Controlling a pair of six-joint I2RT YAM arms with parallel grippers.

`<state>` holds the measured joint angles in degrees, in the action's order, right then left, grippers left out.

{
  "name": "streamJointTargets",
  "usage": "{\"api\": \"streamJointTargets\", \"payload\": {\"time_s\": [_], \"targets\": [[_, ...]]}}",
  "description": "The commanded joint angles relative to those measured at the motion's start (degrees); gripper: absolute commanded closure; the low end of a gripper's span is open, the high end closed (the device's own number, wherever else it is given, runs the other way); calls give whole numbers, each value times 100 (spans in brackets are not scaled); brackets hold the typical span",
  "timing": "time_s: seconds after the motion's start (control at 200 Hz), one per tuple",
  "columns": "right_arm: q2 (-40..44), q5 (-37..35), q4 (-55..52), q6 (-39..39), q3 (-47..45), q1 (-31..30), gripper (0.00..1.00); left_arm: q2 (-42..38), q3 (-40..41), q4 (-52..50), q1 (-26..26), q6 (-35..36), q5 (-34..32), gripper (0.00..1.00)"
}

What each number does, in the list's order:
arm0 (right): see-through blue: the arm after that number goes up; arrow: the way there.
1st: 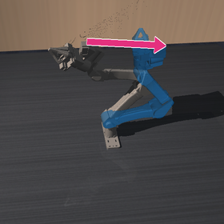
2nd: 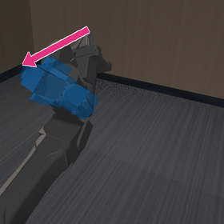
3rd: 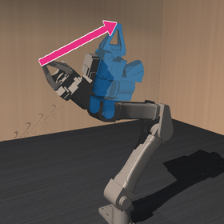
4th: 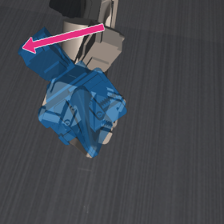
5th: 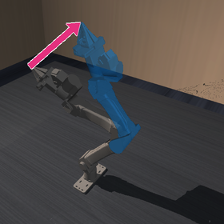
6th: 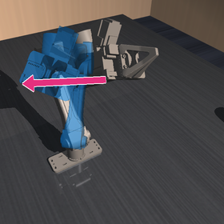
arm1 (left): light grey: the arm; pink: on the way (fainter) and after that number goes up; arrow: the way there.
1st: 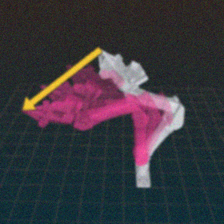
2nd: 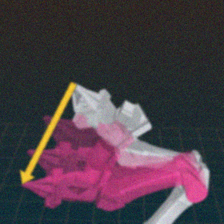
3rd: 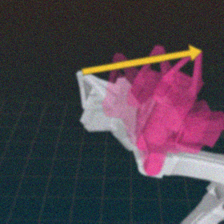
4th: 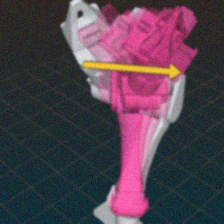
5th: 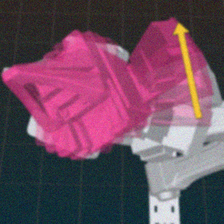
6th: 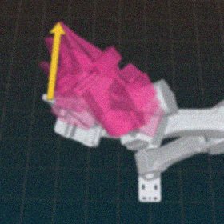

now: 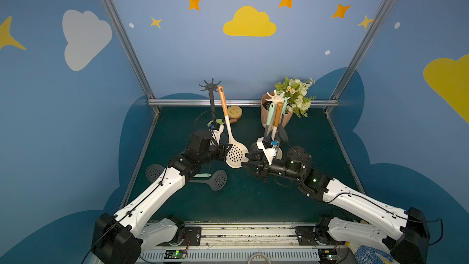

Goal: Hang the skimmer on the kitchen utensil rack
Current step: Hang the skimmer on the rack.

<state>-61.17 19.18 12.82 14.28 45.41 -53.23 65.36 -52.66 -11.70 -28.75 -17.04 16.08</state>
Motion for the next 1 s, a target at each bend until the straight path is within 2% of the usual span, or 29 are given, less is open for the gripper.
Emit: {"api": "streamJointTargets", "payload": {"time_s": [0.0, 0.29, 0.646, 0.996], "targets": [[-36, 43, 164, 6, -74, 13, 50, -87, 110, 227, 72, -186, 23, 97], [-80, 68, 217, 34, -79, 15, 50, -375, 257, 181, 74, -148, 41, 96], [-68, 61, 239, 72, -102, 17, 50, -109, -7, 140, -48, 200, 719, 96], [-30, 52, 229, 38, -139, 15, 49, -235, -60, 197, -276, 384, 521, 97]]}}
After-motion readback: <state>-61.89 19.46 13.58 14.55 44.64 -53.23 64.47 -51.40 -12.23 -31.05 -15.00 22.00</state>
